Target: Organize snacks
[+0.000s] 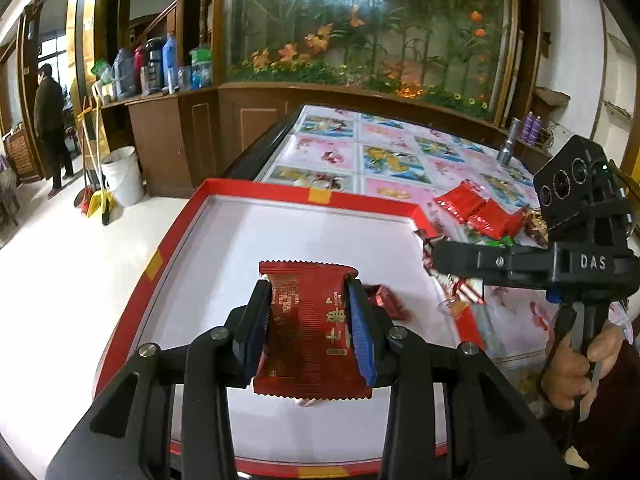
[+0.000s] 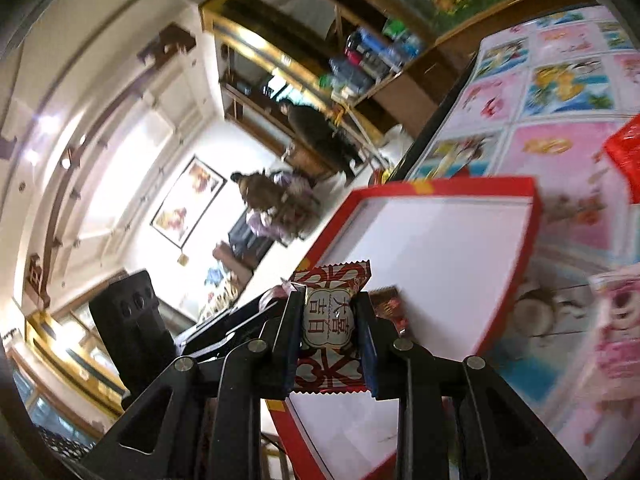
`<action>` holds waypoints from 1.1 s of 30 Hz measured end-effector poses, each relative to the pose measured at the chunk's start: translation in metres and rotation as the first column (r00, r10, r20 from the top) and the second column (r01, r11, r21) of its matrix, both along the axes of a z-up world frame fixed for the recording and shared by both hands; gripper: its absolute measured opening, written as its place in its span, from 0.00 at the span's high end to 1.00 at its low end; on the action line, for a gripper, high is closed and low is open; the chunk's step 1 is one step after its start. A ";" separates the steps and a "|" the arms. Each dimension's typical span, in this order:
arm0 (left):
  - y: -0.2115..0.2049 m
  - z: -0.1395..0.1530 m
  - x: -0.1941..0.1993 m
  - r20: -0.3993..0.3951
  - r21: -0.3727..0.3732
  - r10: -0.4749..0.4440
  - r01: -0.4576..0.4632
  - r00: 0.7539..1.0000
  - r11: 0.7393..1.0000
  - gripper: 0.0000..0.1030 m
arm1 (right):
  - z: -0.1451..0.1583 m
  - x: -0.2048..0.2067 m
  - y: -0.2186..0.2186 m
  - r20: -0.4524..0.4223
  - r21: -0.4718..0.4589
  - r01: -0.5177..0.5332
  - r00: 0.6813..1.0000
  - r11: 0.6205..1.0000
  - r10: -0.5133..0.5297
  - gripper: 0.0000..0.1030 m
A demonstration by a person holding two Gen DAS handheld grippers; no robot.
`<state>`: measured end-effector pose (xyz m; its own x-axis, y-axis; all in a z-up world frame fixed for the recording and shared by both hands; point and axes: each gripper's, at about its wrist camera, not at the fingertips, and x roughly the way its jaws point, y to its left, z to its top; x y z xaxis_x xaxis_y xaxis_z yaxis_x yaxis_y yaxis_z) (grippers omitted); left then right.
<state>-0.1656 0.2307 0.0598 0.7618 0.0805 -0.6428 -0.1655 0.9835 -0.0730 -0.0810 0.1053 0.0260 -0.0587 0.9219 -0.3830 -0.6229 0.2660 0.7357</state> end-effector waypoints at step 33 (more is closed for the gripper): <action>-0.037 0.005 0.014 -0.017 0.086 -0.052 0.053 0.999 0.995 0.31 | 0.050 0.074 -0.199 0.213 0.010 0.599 0.781 0.801 -0.587 0.41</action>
